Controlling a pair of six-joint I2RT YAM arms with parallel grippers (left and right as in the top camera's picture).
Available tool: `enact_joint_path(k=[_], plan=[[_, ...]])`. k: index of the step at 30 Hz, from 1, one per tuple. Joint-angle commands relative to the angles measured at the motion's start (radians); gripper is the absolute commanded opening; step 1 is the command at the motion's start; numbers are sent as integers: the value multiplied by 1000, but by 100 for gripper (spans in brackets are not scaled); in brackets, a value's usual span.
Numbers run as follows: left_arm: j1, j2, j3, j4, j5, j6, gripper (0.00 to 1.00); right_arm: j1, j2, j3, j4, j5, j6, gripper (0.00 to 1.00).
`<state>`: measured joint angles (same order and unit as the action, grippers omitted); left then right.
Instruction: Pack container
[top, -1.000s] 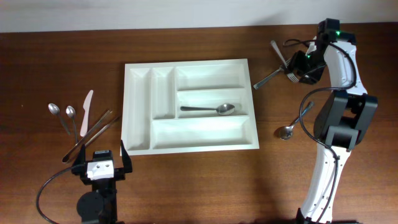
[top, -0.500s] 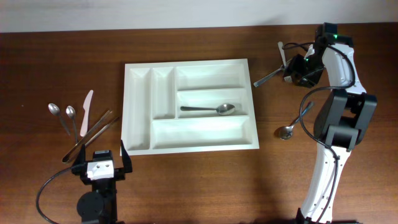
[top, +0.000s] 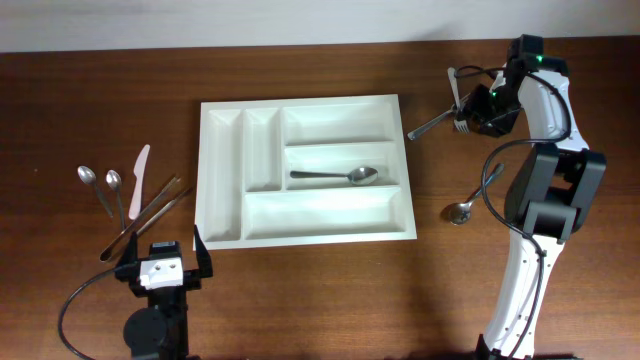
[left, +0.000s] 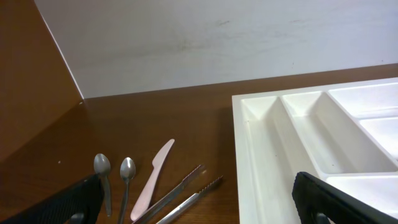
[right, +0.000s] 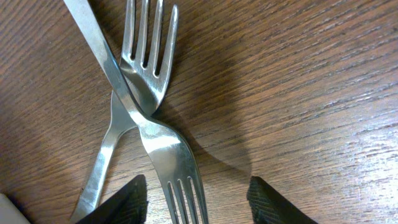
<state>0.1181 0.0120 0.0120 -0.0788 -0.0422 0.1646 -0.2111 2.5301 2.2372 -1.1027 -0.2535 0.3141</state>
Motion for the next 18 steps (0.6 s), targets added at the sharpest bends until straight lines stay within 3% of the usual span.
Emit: enact_joint_path(k=[1, 11, 18], plan=[[-2, -6, -3, -2, -6, 12, 99, 10, 3, -6, -3, -6, 5, 51], [-2, -6, -3, -2, -6, 12, 99, 58, 3, -18, -5, -31, 1, 51], [-2, -6, -3, -2, -6, 12, 99, 65, 3, -22, 2, -30, 2, 43]])
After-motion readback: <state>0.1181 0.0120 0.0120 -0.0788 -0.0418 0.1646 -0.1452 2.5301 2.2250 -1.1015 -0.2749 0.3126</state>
